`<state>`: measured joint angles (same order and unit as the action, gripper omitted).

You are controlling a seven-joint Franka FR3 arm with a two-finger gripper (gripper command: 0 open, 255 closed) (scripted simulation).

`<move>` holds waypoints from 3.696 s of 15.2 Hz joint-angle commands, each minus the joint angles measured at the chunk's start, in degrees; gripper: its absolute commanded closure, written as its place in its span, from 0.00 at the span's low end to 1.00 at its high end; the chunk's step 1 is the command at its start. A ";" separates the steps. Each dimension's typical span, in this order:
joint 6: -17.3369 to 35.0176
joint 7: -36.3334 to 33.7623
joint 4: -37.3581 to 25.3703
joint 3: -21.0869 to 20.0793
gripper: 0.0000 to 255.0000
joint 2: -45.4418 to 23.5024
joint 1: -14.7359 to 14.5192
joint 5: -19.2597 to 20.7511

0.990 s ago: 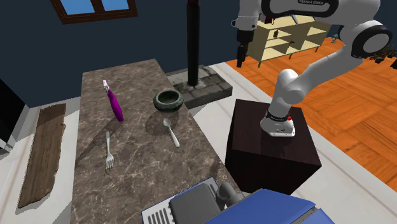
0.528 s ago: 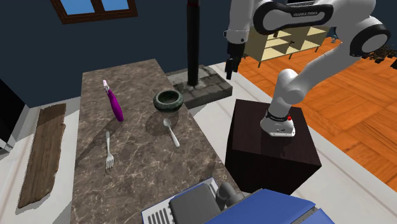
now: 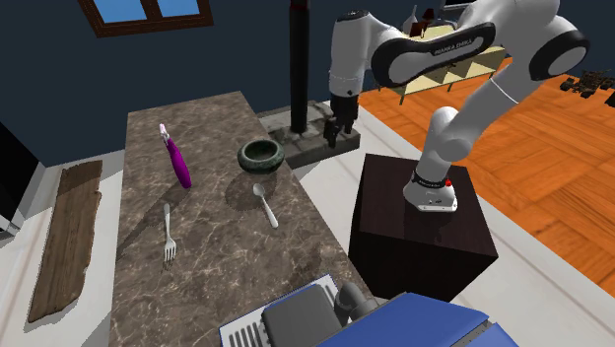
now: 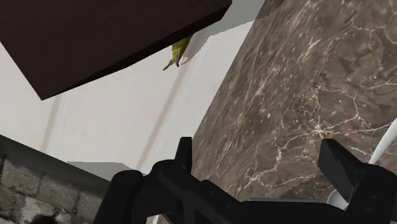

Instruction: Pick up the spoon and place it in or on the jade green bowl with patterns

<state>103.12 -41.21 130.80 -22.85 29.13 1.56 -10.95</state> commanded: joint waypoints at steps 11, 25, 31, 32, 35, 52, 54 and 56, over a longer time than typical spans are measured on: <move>7.34 -32.53 -18.35 -15.57 0.00 -31.22 3.27 17.78; -1.63 -54.70 -51.06 -9.09 0.00 -65.78 -12.01 38.42; 2.11 -55.36 -47.76 -8.63 0.00 -66.43 -11.24 39.14; 2.11 -55.36 -47.75 -8.64 0.00 -66.43 -11.23 39.14; 2.11 -55.36 -47.76 -8.63 0.00 -66.43 -11.24 39.14; -0.17 -54.66 -49.14 -9.05 1.00 -65.31 -11.21 38.45; -1.35 -54.32 -49.93 -9.23 1.00 -64.82 -11.24 38.14; -2.56 -53.97 -50.79 -9.39 1.00 -64.36 -11.29 37.84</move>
<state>101.11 -95.34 80.37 -32.17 -35.45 -9.71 27.03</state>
